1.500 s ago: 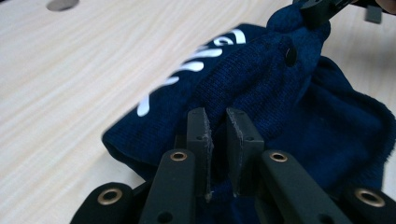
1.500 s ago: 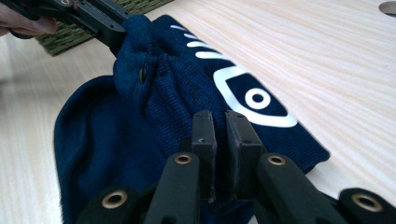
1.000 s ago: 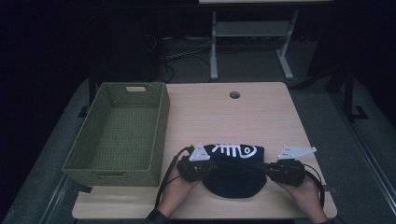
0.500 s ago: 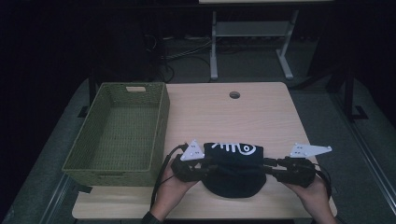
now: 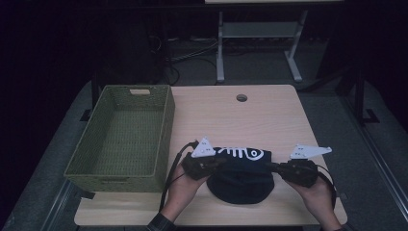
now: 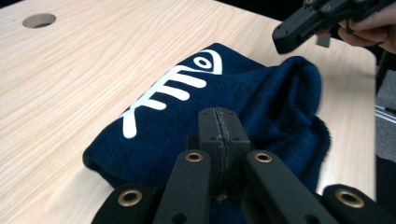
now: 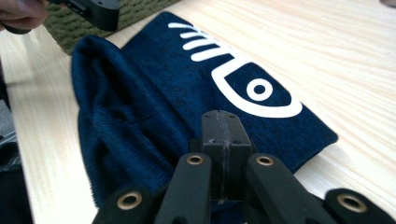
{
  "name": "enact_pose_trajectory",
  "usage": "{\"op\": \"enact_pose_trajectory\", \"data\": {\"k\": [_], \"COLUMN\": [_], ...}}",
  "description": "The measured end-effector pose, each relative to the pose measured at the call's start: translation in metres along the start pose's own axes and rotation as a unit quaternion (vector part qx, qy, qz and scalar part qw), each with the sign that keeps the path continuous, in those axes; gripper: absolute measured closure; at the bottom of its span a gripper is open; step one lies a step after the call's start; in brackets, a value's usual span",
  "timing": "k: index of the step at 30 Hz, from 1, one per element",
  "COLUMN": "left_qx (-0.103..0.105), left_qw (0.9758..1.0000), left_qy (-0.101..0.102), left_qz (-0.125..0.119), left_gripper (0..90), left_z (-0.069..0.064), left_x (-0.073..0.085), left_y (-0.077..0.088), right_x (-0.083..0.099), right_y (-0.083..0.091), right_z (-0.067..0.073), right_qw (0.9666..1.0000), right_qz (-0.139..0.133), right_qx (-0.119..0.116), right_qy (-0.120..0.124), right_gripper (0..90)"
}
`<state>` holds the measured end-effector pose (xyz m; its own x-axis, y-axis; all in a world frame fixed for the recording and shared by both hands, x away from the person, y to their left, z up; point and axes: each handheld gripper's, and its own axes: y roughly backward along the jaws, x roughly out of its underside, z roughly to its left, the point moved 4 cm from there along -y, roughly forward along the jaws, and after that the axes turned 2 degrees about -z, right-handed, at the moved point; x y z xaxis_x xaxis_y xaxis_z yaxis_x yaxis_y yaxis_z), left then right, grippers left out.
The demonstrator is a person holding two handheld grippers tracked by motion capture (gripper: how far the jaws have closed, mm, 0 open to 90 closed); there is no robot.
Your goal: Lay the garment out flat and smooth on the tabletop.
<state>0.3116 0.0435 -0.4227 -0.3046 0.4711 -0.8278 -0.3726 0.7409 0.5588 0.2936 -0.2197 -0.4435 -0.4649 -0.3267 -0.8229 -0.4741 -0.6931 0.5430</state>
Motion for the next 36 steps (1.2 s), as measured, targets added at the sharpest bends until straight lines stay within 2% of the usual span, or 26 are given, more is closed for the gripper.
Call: {"op": "enact_pose_trajectory", "data": {"k": [4, 12, 17, 18, 25, 28, 31, 36], "left_qx": [0.006, 0.034, 0.037, 0.036, 0.021, 0.021, 0.021, 0.021], "left_qw": [0.9999, 0.9984, 0.9978, 0.9973, 0.9951, 0.9950, 0.9950, 0.9965], "left_qy": [0.004, -0.003, 0.000, 0.000, -0.010, -0.012, -0.012, -0.008], "left_qz": [0.010, 0.046, 0.056, 0.065, 0.097, 0.097, 0.097, 0.080], "left_gripper": [89.6, 89.7, 89.6, 89.6, 89.8, 89.8, 89.8, 89.6], "left_z": [0.002, -0.018, -0.023, -0.025, -0.029, -0.028, -0.028, -0.026], "left_x": [0.000, 0.020, 0.032, 0.038, 0.054, 0.055, 0.055, 0.045], "left_y": [-0.009, -0.017, -0.016, -0.017, -0.030, -0.032, -0.031, -0.024], "right_x": [0.003, 0.015, 0.030, 0.033, 0.044, 0.047, 0.047, 0.040], "right_y": [-0.007, -0.010, -0.016, -0.018, -0.024, -0.027, -0.027, -0.023], "right_z": [0.001, 0.017, 0.028, 0.030, 0.032, 0.033, 0.033, 0.034], "right_qw": [0.9999, 0.9994, 0.9982, 0.9980, 0.9977, 0.9974, 0.9974, 0.9976], "right_qz": [0.009, 0.028, 0.053, 0.057, 0.063, 0.066, 0.066, 0.062], "right_qx": [-0.005, -0.020, -0.022, -0.023, -0.022, -0.018, -0.017, -0.015], "right_qy": [0.000, 0.007, 0.014, 0.015, 0.013, 0.023, 0.023, 0.029], "right_gripper": [89.7, 89.7, 89.7, 89.7, 89.9, 90.0, 90.0, 90.0]}}
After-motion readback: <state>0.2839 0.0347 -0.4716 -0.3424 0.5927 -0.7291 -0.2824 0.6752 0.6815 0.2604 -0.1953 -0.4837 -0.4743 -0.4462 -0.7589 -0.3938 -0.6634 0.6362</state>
